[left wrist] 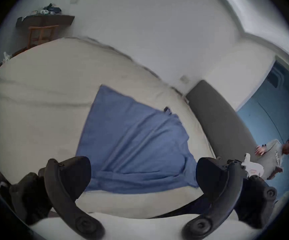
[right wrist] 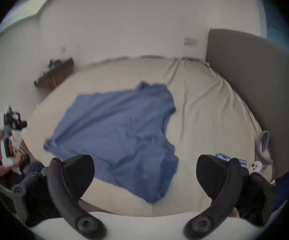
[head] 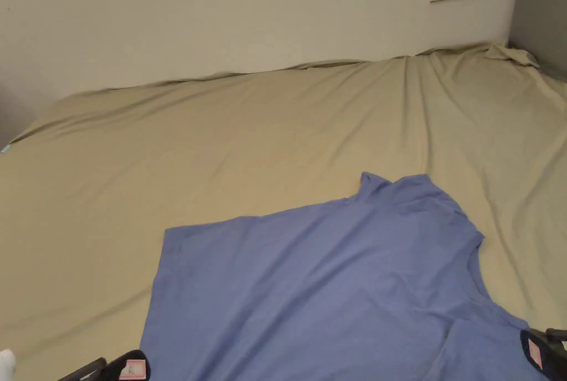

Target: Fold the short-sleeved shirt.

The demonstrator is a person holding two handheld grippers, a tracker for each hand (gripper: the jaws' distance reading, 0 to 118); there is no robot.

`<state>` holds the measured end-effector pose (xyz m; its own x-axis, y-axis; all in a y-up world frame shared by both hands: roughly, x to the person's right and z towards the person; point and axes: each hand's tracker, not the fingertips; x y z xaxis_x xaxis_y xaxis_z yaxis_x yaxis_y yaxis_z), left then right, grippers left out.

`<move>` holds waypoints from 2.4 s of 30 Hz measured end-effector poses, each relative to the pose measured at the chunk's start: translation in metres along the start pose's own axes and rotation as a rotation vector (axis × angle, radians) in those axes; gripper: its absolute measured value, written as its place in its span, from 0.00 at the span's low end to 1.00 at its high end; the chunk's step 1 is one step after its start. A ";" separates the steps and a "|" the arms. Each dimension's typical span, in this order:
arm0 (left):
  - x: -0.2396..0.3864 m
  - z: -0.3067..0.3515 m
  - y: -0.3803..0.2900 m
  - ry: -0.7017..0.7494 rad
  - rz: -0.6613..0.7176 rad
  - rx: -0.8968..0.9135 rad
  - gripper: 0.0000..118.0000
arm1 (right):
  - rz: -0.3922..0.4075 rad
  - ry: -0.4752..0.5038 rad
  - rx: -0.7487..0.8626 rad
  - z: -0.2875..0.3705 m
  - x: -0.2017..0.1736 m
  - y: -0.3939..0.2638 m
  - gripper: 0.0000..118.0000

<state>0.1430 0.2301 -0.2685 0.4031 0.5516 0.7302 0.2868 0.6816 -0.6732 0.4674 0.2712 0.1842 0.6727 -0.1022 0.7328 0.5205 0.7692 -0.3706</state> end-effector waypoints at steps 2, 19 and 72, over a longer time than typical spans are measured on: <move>0.003 -0.004 -0.010 0.038 -0.010 -0.034 1.00 | -0.032 0.045 0.027 -0.005 -0.009 -0.005 1.00; -0.050 -0.025 -0.040 0.313 0.057 -0.179 0.00 | -0.059 0.237 -0.053 -0.038 -0.049 -0.036 0.03; -0.090 -0.063 -0.032 0.156 0.252 -0.340 0.08 | -0.599 0.141 -0.369 -0.104 0.089 -0.107 0.09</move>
<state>0.1526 0.1283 -0.3201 0.6159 0.5827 0.5302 0.4221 0.3242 -0.8466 0.5266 0.1147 0.2299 0.2642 -0.5398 0.7993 0.9487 0.2946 -0.1146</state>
